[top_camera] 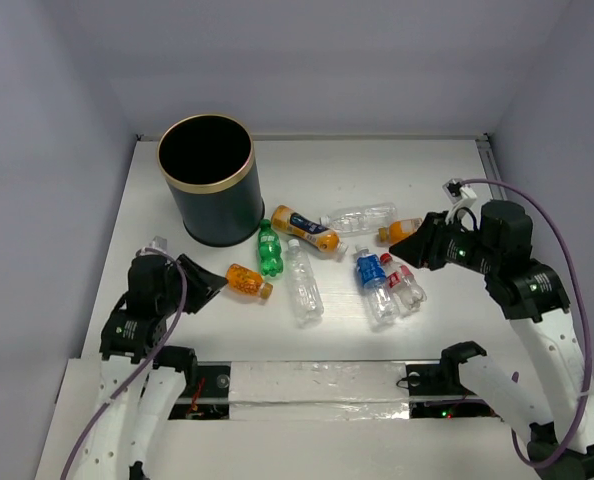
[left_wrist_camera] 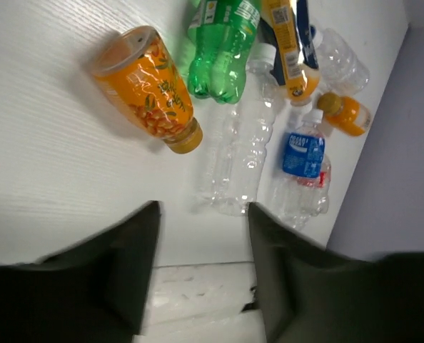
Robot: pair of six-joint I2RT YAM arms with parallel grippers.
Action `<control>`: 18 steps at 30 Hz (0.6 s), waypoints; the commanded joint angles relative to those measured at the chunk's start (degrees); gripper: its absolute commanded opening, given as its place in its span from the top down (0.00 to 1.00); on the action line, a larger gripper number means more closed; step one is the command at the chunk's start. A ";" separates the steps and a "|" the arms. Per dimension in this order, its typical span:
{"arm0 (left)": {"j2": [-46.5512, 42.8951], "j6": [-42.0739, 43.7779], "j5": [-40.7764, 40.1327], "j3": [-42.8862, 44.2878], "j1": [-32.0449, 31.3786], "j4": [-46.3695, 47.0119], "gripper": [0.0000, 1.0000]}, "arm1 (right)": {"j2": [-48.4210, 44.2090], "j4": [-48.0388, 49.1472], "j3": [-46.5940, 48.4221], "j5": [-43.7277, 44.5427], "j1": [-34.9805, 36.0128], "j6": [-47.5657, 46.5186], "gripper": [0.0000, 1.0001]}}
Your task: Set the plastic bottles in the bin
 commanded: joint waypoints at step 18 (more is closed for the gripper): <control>23.41 -9.45 -10.42 -11.98 -7.54 22.54 0.01 | 6.61 5.94 -4.94 5.50 10.87 -0.62 0.10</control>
